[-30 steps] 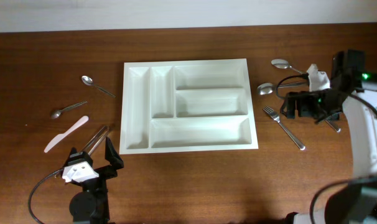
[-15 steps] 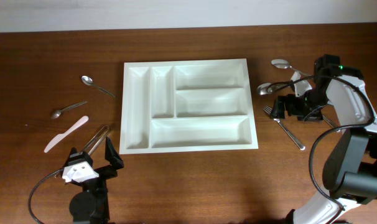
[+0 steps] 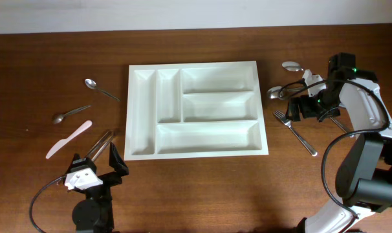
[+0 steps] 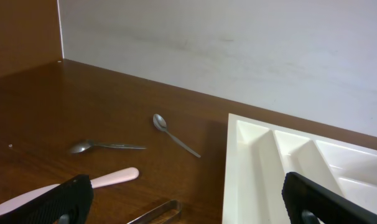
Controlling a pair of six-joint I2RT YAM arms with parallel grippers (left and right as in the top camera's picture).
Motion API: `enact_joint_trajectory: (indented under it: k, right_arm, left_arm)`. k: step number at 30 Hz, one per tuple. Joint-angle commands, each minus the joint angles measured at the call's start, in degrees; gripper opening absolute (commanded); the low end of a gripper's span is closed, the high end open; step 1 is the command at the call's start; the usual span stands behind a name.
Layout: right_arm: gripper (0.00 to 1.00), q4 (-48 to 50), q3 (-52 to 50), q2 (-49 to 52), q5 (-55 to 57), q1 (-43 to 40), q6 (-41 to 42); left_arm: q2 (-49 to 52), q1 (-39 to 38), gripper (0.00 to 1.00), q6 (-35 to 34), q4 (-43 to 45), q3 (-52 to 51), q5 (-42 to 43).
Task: Pack container
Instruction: 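Move the right gripper over the silver fork right of the tray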
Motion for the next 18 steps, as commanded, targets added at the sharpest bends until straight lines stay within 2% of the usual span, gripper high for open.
enact_joint_trajectory:
  k: [1,18]
  right_arm:
    - [0.99,-0.7,1.0,1.1,0.9,-0.4,-1.0]
    - [0.99,-1.9,-2.4,3.2,-0.9,1.8,-1.2]
  left_arm:
    - [-0.5,0.3,0.99,0.7,0.1,-0.5,0.7]
    - [-0.5,0.3,0.99,0.7,0.1,-0.5,0.7]
